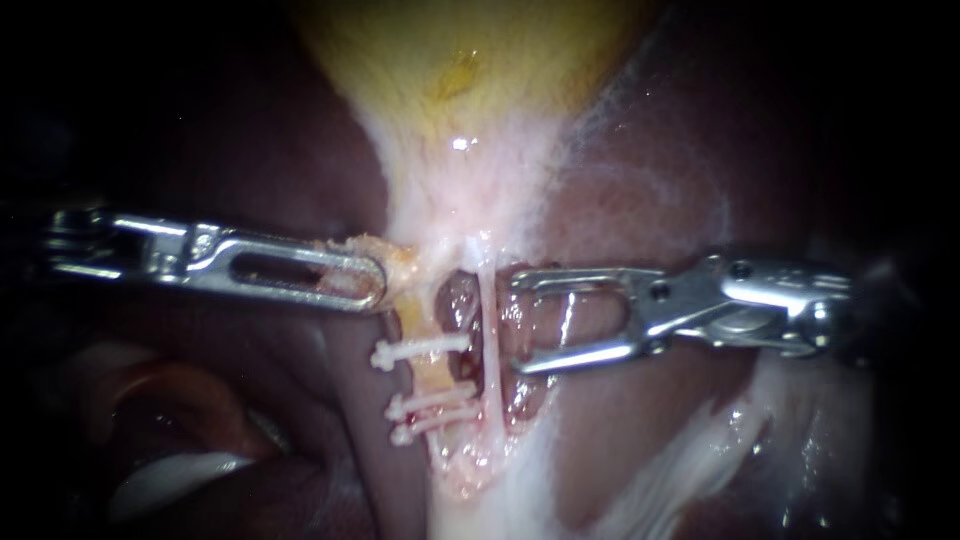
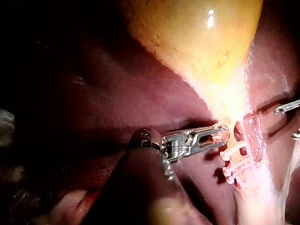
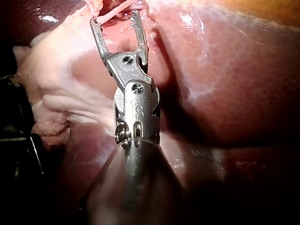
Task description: Going back third clip left tube
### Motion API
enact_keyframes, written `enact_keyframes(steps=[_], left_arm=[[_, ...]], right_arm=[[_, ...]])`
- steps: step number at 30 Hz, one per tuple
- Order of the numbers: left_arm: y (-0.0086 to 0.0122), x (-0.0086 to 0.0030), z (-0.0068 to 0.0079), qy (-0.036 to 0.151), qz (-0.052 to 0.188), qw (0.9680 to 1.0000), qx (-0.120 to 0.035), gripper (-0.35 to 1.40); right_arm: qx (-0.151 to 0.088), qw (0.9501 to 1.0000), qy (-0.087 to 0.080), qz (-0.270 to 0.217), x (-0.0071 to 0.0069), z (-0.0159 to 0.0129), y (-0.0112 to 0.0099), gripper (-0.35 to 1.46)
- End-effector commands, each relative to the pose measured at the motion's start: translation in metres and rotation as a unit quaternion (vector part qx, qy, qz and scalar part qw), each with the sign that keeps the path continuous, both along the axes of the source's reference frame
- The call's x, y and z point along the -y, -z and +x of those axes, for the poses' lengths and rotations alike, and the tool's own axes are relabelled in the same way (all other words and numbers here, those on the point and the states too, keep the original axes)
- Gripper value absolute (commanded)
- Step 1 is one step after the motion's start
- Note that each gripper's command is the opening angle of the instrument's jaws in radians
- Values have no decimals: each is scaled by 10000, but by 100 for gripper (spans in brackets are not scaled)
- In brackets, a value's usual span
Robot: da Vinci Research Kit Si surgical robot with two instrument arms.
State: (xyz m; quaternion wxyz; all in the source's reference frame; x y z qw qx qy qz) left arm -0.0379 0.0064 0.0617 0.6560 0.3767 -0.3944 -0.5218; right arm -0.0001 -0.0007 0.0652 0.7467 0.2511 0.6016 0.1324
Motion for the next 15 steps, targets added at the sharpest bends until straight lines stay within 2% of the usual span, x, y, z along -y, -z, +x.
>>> enact_keyframes(steps=[1, 4, 8, 15], left_arm=[[0, 0, 0, -2, 1, 10000, 3, -35], [0, 0, 0, -2, 1, 10000, 3, -35], [-1, -1, -1, 0, 1, 10000, 1, -35], [-19, -2, -16, 30, -34, 10000, -24, -35]], right_arm=[[8, 10000, -16, -8, -3, -4, 2, 50], [6, 10000, -21, -35, -9, -11, 9, 50], [-6, 10000, -8, -52, -9, -13, 13, 50], [-8, 10000, -6, -52, -8, -13, 14, 50]])
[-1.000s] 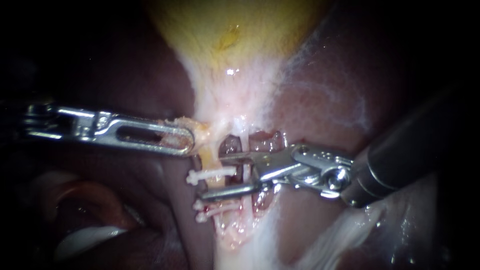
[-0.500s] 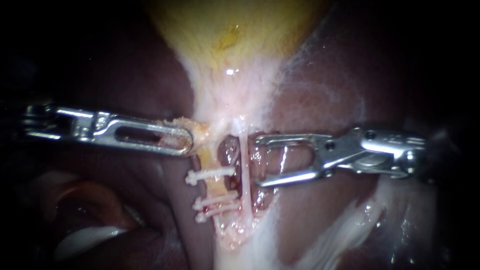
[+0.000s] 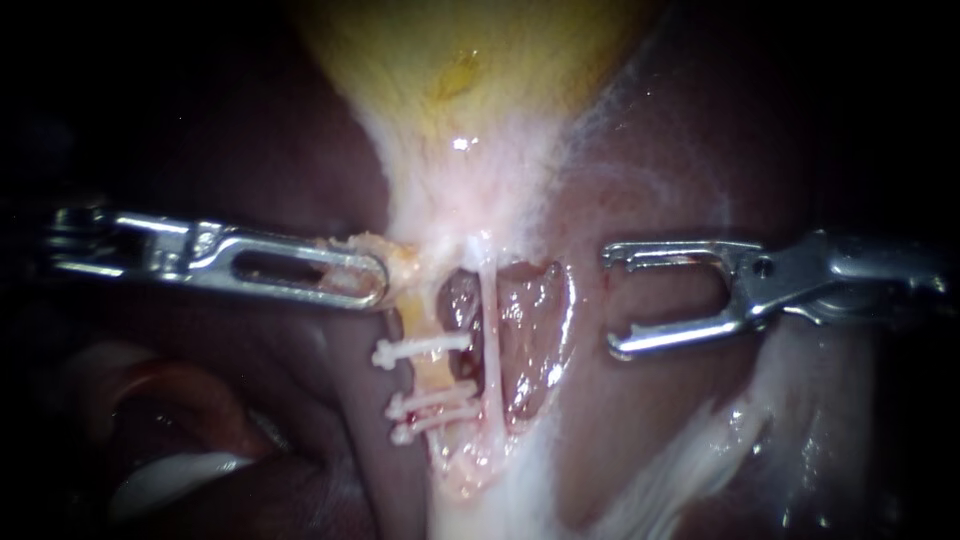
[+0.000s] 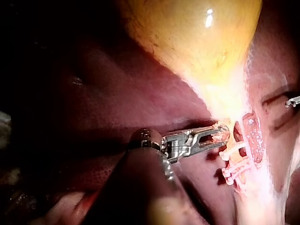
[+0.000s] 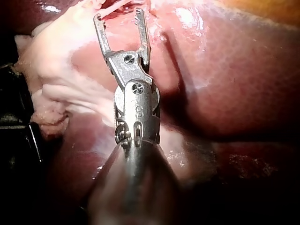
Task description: Going back third clip left tube
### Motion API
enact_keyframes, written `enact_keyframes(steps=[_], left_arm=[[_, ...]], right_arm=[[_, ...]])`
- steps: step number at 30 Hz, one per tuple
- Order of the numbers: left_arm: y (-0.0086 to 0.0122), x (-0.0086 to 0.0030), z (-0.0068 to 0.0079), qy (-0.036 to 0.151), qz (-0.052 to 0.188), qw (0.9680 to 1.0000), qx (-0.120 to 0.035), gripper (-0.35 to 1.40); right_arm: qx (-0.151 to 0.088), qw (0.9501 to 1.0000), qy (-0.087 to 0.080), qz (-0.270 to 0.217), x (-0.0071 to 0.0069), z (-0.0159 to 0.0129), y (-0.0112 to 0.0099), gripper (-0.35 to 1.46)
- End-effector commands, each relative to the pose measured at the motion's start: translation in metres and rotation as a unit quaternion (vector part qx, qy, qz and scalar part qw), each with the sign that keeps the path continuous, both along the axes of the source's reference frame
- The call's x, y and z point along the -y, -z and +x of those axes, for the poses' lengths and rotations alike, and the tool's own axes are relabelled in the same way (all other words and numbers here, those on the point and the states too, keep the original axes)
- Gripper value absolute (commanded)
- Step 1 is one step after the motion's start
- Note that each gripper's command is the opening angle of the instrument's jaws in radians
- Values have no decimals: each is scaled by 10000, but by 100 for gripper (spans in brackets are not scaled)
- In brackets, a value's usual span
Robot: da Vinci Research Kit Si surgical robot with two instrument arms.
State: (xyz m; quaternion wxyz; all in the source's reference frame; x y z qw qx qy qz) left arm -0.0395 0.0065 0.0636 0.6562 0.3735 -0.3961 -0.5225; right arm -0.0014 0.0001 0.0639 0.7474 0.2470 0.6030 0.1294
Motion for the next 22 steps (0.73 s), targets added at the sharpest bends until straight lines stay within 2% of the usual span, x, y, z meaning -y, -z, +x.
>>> enact_keyframes(steps=[1, 8, 22], left_arm=[[-4, 0, -3, 19, -17, 10000, -6, -35], [-33, -2, -20, -28, -40, 10000, -69, -35], [-35, -3, -23, -23, -42, 10000, -72, -35]], right_arm=[[1, 10000, -2, 1, 0, 0, 0, 50], [0, 10000, -2, 2, 1, 1, 2, 50], [-1, 10000, -8, 22, 0, 3, 9, 50]])
